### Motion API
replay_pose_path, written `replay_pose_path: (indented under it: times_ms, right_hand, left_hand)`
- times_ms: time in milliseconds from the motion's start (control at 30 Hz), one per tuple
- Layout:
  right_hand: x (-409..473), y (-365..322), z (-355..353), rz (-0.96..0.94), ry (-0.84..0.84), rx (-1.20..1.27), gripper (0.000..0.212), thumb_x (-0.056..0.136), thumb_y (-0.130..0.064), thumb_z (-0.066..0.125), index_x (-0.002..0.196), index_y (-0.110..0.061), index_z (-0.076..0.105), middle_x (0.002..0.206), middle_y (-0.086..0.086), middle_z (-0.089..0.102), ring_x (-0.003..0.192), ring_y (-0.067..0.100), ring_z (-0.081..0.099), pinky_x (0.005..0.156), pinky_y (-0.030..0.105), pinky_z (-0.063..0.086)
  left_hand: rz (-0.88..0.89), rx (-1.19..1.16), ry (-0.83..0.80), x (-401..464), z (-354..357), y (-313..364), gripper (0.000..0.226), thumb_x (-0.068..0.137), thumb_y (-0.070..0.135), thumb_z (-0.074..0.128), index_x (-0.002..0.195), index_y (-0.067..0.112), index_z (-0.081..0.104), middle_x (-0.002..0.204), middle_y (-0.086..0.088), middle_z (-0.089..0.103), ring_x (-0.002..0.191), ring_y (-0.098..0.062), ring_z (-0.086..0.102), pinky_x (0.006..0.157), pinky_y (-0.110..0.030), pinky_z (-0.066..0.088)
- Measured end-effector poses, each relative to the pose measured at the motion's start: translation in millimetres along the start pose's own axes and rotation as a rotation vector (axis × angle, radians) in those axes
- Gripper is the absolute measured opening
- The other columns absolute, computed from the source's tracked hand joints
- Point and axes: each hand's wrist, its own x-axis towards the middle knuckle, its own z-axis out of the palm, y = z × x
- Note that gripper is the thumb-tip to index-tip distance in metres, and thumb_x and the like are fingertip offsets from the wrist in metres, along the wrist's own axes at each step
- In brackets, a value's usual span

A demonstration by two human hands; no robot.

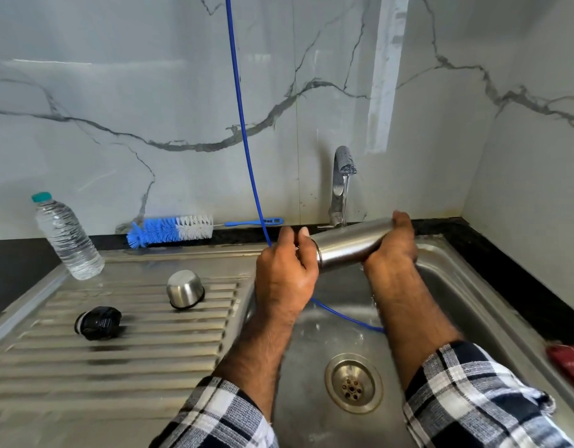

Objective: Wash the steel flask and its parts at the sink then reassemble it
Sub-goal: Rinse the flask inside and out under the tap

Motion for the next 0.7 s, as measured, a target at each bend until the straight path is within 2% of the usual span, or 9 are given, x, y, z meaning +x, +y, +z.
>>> replay_pose_path:
  times_ms: [67, 133, 233, 333, 467, 533, 600, 633, 700]
  right_hand:
    - [-2, -9, 0, -0.005, -0.059, -0.024, 0.053, 0.067, -0.044, 0.092, 0.106, -0.017, 0.068, 0.104, 0.009, 0.077, 0.092, 0.032, 0.075, 0.087, 0.05, 0.063]
    - [-4, -15, 3, -0.127, -0.128, -0.1, 0.048, 0.066, -0.036, 0.095, 0.103, -0.014, 0.075, 0.103, 0.008, 0.078, 0.098, 0.03, 0.074, 0.09, 0.046, 0.063]
    - [-4, -13, 1, -0.246, -0.359, -0.121, 0.034, 0.068, -0.024, 0.092, 0.097, -0.011, 0.082, 0.105, 0.013, 0.076, 0.103, 0.034, 0.073, 0.093, 0.049, 0.063]
    - [-7, -12, -3, -0.148, -0.61, 0.035, 0.035, 0.074, -0.021, 0.083, 0.107, -0.01, 0.076, 0.104, 0.016, 0.073, 0.098, 0.034, 0.073, 0.098, 0.053, 0.059]
    - [-9, -14, 0, -0.015, -0.556, 0.026, 0.027, 0.077, -0.017, 0.072, 0.103, -0.011, 0.076, 0.097, 0.017, 0.074, 0.088, 0.034, 0.073, 0.088, 0.048, 0.061]
    - [-13, -12, 6, -0.046, -0.422, -0.103, 0.027, 0.077, -0.014, 0.071, 0.103, -0.009, 0.079, 0.093, 0.018, 0.076, 0.079, 0.032, 0.075, 0.08, 0.047, 0.063]
    - [-16, -10, 13, -0.113, -0.319, -0.187, 0.027, 0.074, -0.008, 0.074, 0.1, -0.003, 0.082, 0.087, 0.019, 0.077, 0.074, 0.033, 0.074, 0.076, 0.051, 0.065]
    - [-16, -11, 16, -0.148, -0.272, -0.21, 0.024, 0.074, -0.005, 0.073, 0.095, -0.002, 0.082, 0.083, 0.019, 0.076, 0.074, 0.035, 0.072, 0.076, 0.052, 0.066]
    - [-17, -10, 20, -0.19, -0.232, -0.268, 0.015, 0.08, -0.004, 0.069, 0.084, -0.006, 0.083, 0.077, 0.015, 0.077, 0.076, 0.035, 0.073, 0.079, 0.05, 0.066]
  left_hand:
    - [-0.039, -0.039, -0.036, 0, 1, -5, 0.041, 0.105, 0.042, 0.045, 0.08, 0.012, 0.057, 0.06, -0.015, 0.06, 0.055, -0.041, 0.056, 0.048, -0.039, 0.04]
    - [-0.457, -0.229, -0.125, 6, 0, -1, 0.041, 0.106, 0.039, 0.044, 0.078, 0.012, 0.057, 0.068, -0.02, 0.065, 0.055, -0.037, 0.061, 0.046, -0.035, 0.039]
    - [-1.262, -0.663, -0.503, 10, -3, 0, 0.03, 0.104, 0.024, 0.04, 0.091, 0.01, 0.064, 0.063, -0.019, 0.059, 0.03, -0.015, 0.044, 0.032, -0.013, 0.022]
    - [-1.516, -0.854, -0.813, 5, -8, -16, 0.037, 0.098, 0.019, 0.033, 0.11, 0.005, 0.065, 0.061, -0.015, 0.056, 0.03, -0.006, 0.032, 0.029, -0.01, 0.018]
    - [-1.43, -0.698, -0.778, 1, -12, -16, 0.037, 0.108, 0.035, 0.039, 0.11, 0.01, 0.066, 0.068, -0.017, 0.066, 0.038, -0.014, 0.052, 0.032, -0.016, 0.036]
    - [-1.19, -0.538, -0.687, -7, -2, -15, 0.054, 0.103, 0.067, 0.046, 0.104, 0.017, 0.067, 0.083, -0.017, 0.076, 0.058, -0.029, 0.074, 0.047, -0.033, 0.06]
    - [-0.841, -0.371, -0.787, -15, 3, -14, 0.084, 0.076, 0.097, 0.05, 0.107, 0.022, 0.068, 0.096, -0.01, 0.077, 0.079, -0.029, 0.079, 0.066, -0.047, 0.067]
    - [-0.678, -0.291, -0.871, -19, 4, -14, 0.092, 0.062, 0.102, 0.057, 0.112, 0.024, 0.067, 0.101, -0.003, 0.076, 0.087, -0.023, 0.077, 0.073, -0.047, 0.067]
    - [-0.481, -0.196, -0.964, -22, 4, -11, 0.097, 0.05, 0.086, 0.085, 0.125, 0.03, 0.061, 0.112, 0.009, 0.071, 0.098, -0.012, 0.071, 0.084, -0.039, 0.065]
